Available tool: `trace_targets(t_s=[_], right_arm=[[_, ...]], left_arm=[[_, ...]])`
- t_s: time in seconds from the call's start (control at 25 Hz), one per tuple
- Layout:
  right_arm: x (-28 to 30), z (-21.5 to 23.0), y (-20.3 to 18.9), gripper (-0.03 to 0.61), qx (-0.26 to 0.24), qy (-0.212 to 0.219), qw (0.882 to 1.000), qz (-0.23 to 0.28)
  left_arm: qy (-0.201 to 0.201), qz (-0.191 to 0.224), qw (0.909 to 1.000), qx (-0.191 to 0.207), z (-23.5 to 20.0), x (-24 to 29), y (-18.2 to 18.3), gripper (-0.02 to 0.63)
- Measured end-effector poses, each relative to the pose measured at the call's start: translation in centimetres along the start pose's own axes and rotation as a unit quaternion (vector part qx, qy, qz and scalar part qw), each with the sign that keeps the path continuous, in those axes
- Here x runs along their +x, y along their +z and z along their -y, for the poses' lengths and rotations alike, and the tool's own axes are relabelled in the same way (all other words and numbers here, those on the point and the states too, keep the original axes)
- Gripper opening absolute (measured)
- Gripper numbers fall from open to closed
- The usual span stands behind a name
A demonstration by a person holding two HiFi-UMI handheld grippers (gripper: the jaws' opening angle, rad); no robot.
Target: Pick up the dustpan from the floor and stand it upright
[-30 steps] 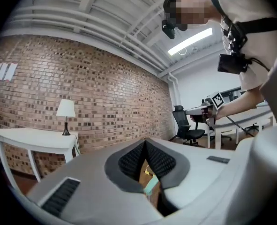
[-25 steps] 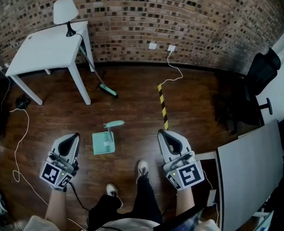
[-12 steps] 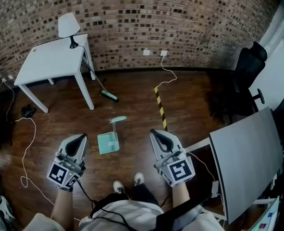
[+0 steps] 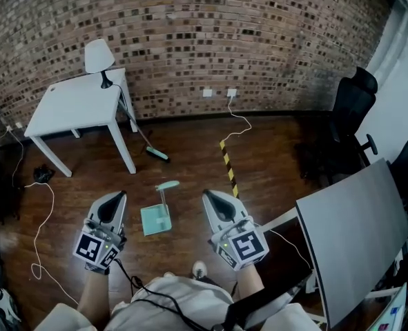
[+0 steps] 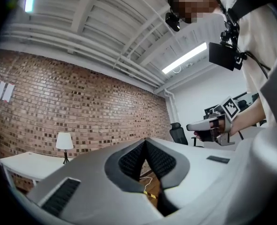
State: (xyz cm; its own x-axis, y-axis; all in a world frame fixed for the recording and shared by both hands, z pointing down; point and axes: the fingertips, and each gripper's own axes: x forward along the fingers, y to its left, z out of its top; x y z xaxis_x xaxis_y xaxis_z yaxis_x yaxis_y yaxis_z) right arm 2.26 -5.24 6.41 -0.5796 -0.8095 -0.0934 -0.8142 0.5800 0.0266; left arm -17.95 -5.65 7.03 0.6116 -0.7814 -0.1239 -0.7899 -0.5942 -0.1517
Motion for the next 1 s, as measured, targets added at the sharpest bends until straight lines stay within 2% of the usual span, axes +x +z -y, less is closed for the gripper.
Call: trace_targets(t_s=[0.32,0.6,0.72,1.0], right_arm=[[0.3,-0.6,2.0,-0.017,-0.002,-0.015,1.0,0.021],[-0.9,-1.9,3.5,-0.017,-0.034,-0.049,0.998,0.016],[-3.6,-2.5,3.4,-0.017,-0.03,-0.07,0.997,0.005],[-10.8,-5.6,1.1,-0.017,-0.01,-0.074,0.997,-0.024]], left_arm=[[0.002,0.01,0.9998,0.018,0.1,-0.4,1.9,-0.003],[-0.011,0.007,0.9998,0.014,-0.2,-3.2,2.4,-0.003],[-0.029,-0.005,0.9995,0.012,1.3,-4.2,1.6,-0.003],[-0.032,-0.021,0.9992,-0.011,7.0,-8.6,0.0,-0.003]])
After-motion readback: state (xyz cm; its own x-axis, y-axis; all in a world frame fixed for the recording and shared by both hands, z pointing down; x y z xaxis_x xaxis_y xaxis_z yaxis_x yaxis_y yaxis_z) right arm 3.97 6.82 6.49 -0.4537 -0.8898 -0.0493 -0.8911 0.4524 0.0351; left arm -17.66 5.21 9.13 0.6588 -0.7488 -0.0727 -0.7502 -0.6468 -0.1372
